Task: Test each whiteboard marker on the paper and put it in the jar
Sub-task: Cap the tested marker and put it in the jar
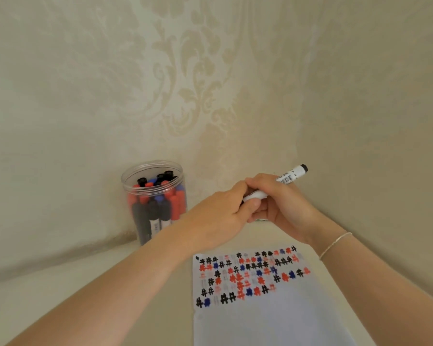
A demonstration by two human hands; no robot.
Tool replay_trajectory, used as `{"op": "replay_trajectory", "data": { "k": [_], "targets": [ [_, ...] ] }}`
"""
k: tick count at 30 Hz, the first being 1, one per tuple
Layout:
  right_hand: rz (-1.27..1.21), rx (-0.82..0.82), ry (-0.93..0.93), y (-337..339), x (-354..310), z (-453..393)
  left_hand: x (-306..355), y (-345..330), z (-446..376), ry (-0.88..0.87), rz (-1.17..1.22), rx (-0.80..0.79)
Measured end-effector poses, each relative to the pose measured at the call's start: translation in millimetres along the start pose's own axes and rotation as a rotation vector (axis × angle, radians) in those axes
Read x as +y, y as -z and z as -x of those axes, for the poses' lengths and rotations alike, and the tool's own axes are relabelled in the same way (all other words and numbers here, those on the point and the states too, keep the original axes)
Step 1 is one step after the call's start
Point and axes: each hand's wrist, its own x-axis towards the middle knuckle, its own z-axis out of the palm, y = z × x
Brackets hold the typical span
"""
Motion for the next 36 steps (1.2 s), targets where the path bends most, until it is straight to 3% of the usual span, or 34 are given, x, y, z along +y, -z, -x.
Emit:
{"op": "replay_trajectory", "data": {
  "k": [5, 11, 13, 18, 22, 25, 36],
  "targets": [
    [-0.056, -0.018, -0.072, 8, 11, 9, -7, -17, -5, -0.096, -0.113, 0.083],
    [0.028, -0.023, -0.025, 19, 11, 16, -13, -32, -7, -0.137, 0.125, 0.072],
    [0.041, 0.062, 0.022, 20, 10, 17, -14, -33, -8, -0.076, 0.093, 0.051],
    [0.052, 0.499, 0.012, 40, 13, 25, -30, -41, -5, 0.088, 0.085, 0.136],
    [0.034, 0.451, -0.191, 44, 33, 42, -40, -71, -2, 0.153, 0.046, 0.124],
    [0.066, 0.408, -0.235, 34, 47, 51, -43, -89, -4, 0.21, 0.027, 0.087],
    [0.408, 0.805, -0.156, 22, 91, 59, -48, -105, -2, 0.116, -0.15, -0.012]
  ]
}}
